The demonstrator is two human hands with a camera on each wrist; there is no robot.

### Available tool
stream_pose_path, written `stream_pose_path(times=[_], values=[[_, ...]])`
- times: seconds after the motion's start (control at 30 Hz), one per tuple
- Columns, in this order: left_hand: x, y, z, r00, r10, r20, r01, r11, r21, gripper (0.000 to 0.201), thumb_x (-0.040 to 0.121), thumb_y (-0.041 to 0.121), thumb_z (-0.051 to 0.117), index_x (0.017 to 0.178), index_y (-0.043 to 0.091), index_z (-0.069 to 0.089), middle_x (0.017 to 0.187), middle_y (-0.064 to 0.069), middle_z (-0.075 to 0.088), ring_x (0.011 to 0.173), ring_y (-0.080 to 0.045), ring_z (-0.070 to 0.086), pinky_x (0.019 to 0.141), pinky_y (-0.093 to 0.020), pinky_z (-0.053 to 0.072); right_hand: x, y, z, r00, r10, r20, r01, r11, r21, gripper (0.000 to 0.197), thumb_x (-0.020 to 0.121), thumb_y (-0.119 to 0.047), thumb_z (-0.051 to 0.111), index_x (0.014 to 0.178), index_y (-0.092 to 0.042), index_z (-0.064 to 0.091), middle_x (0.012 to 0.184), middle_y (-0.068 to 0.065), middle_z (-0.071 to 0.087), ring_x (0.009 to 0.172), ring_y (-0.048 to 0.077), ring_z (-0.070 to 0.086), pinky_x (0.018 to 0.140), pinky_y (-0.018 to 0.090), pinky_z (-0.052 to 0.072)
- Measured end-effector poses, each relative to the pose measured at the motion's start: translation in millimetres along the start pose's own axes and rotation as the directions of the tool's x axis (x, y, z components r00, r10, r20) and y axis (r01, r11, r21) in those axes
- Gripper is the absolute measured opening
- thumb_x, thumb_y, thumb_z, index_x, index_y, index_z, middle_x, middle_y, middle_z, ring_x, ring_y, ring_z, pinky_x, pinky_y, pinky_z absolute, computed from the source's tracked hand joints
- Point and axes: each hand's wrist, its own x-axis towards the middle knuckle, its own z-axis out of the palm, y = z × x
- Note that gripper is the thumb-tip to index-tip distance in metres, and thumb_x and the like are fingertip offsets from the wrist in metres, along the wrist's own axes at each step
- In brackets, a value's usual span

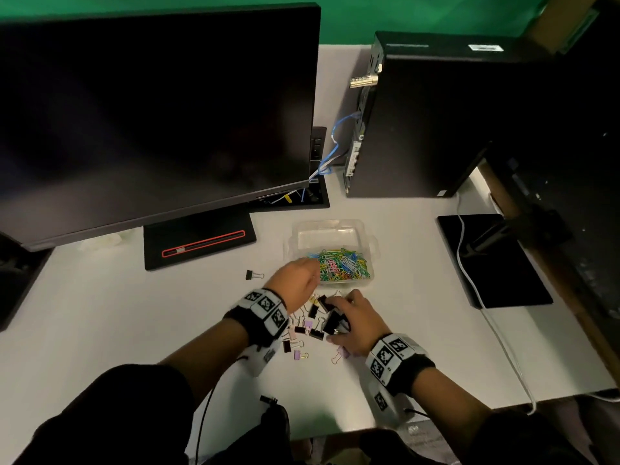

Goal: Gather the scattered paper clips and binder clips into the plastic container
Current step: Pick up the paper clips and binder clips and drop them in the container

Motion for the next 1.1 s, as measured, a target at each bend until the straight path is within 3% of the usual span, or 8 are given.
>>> stream_pose_path(times=[0.13, 0.3, 0.5, 0.63, 0.73, 0.8, 0.93, 1.1], values=[[31, 3, -8, 0.993, -0.111, -0.048, 0.107, 0.992, -0.072, 0.016, 0.094, 0.014, 0.045, 0.1, 0.008, 0.059, 0.098, -0.008, 0.06, 0.085, -0.02, 0.055, 0.081, -0.031, 0.046, 2, 6, -8, 0.998, -0.052, 0.017, 0.052, 0.999, 0.008, 0.07, 0.069, -0.037, 0.075, 0.131, -0.027, 0.044, 0.12, 0.005, 0.04, 0.115, 0.023, 0.04, 0.098, 0.034, 0.04], [43, -11, -7, 0.972, -0.229, -0.046, 0.224, 0.97, -0.091, 0.026, 0.097, 0.016, 0.04, 0.117, 0.01, 0.055, 0.113, -0.013, 0.053, 0.103, -0.028, 0.054, 0.094, -0.034, 0.044, 5, 8, -17, 0.993, -0.106, -0.056, 0.103, 0.994, -0.048, 0.073, 0.074, -0.047, 0.069, 0.136, -0.023, 0.038, 0.137, 0.002, 0.038, 0.126, 0.022, 0.032, 0.106, 0.035, 0.034], [12, -57, -9, 0.911, -0.412, -0.018, 0.409, 0.897, 0.168, 0.041, 0.095, 0.018, 0.038, 0.135, 0.027, 0.037, 0.139, -0.006, 0.037, 0.129, -0.029, 0.034, 0.104, -0.046, 0.033, 3, 0, -3, 0.981, -0.151, 0.123, 0.179, 0.946, -0.271, 0.081, 0.076, -0.06, 0.056, 0.143, -0.031, 0.02, 0.152, -0.003, 0.018, 0.136, 0.023, 0.018, 0.108, 0.043, 0.022], [-14, -79, 3, 0.913, -0.363, 0.187, 0.315, 0.918, 0.243, 0.05, 0.097, 0.034, 0.036, 0.145, 0.034, 0.021, 0.155, -0.002, 0.02, 0.143, -0.025, 0.015, 0.116, -0.043, 0.02, 0, -2, -4, 0.973, -0.191, 0.131, 0.218, 0.945, -0.242, 0.072, 0.075, -0.056, 0.06, 0.137, -0.031, 0.033, 0.144, -0.003, 0.029, 0.132, 0.02, 0.024, 0.105, 0.04, 0.026], [-33, -79, 7, 0.92, -0.276, 0.279, 0.225, 0.953, 0.201, 0.048, 0.096, 0.041, 0.038, 0.143, 0.034, 0.028, 0.156, 0.0, 0.018, 0.144, -0.022, 0.012, 0.118, -0.042, 0.015, -5, 5, -12, 0.973, -0.174, 0.154, 0.208, 0.949, -0.239, 0.075, 0.071, -0.058, 0.065, 0.135, -0.033, 0.036, 0.143, -0.002, 0.03, 0.132, 0.02, 0.026, 0.104, 0.04, 0.03], [-44, -74, 5, 0.916, -0.259, 0.305, 0.218, 0.963, 0.161, 0.054, 0.092, 0.047, 0.045, 0.142, 0.034, 0.03, 0.154, 0.0, 0.021, 0.143, -0.021, 0.013, 0.118, -0.042, 0.016, -11, 13, -19, 0.98, -0.121, 0.161, 0.157, 0.959, -0.234, 0.089, 0.061, -0.061, 0.07, 0.137, -0.038, 0.029, 0.144, -0.002, 0.024, 0.131, 0.022, 0.026, 0.104, 0.043, 0.034], [-60, -66, 3, 0.875, -0.355, 0.329, 0.294, 0.929, 0.223, 0.098, 0.066, 0.066, 0.065, 0.144, 0.039, 0.013, 0.153, -0.001, 0.015, 0.141, -0.024, 0.011, 0.115, -0.047, 0.024, -17, 19, -24, 0.979, -0.01, 0.205, 0.054, 0.975, -0.213, 0.114, 0.051, -0.052, 0.081, 0.141, -0.041, 0.011, 0.145, 0.005, 0.014, 0.13, 0.028, 0.025, 0.107, 0.044, 0.035], [-57, -49, 17, 0.875, -0.355, 0.329, 0.273, 0.923, 0.271, 0.117, 0.05, 0.07, 0.073, 0.144, 0.04, 0.008, 0.144, -0.004, 0.017, 0.133, -0.027, 0.018, 0.106, -0.05, 0.035, -7, 8, -12, 0.983, -0.038, 0.18, 0.072, 0.98, -0.187, 0.111, 0.05, -0.047, 0.084, 0.14, -0.041, 0.018, 0.142, 0.005, 0.014, 0.129, 0.026, 0.025, 0.107, 0.04, 0.036]])
